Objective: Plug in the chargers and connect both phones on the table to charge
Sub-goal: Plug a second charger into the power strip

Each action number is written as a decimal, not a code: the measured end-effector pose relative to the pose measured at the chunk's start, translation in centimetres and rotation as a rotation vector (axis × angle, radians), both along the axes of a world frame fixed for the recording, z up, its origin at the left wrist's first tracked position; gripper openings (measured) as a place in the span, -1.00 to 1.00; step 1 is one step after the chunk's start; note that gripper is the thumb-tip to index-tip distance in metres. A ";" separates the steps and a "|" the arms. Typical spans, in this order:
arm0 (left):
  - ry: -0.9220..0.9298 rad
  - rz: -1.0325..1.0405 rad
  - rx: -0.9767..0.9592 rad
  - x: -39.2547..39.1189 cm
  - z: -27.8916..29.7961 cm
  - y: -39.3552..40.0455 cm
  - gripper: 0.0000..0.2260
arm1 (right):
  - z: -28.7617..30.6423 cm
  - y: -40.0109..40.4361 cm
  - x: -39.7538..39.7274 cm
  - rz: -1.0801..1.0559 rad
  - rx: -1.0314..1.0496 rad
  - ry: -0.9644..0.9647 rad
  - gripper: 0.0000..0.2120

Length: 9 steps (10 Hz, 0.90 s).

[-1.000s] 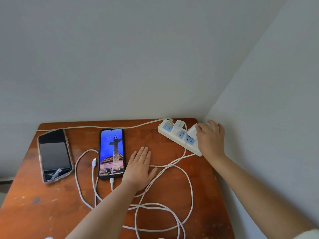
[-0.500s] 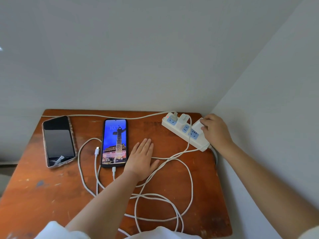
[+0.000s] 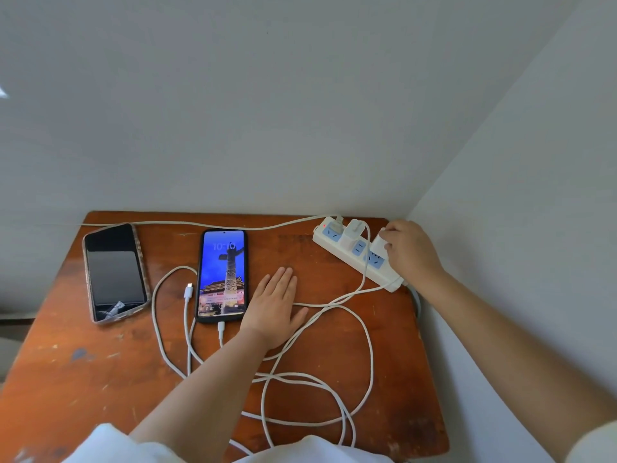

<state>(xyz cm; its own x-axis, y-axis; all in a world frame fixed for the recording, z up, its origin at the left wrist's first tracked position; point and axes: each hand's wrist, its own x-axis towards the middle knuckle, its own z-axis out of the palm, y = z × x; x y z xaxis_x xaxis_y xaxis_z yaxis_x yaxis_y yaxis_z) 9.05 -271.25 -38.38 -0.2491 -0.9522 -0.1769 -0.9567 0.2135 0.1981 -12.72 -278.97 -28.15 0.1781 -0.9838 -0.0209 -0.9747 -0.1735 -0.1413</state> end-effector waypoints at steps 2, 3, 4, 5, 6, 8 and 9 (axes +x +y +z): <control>0.006 0.003 -0.001 0.0 -0.1 0.1 -0.42 | 0.2 -0.3 -0.4 -0.023 0.034 -0.027 -0.72; 0.009 0.001 0.001 0.1 -0.1 0.0 -0.42 | 0.1 -0.3 -0.3 0.021 0.044 0.038 -0.71; 0.010 0.001 0.001 0.1 -0.1 0.1 -0.42 | 0.1 -0.1 0.1 0.047 0.012 0.177 -0.68; 0.012 0.005 0.004 0.1 -0.1 0.1 -0.42 | -0.3 0.9 0.8 0.056 -0.081 0.353 -0.72; 0.012 0.004 0.004 0.0 -0.1 0.1 -0.42 | -1.3 2.1 2.1 0.089 -0.042 0.397 -0.69; 0.016 0.009 0.009 0.0 -0.1 0.1 -0.42 | -1.8 2.3 1.5 0.017 0.024 0.132 -0.54; 0.010 0.011 0.010 0.0 -0.1 0.0 -0.42 | -2.5 2.8 1.7 -0.035 0.034 0.088 -0.50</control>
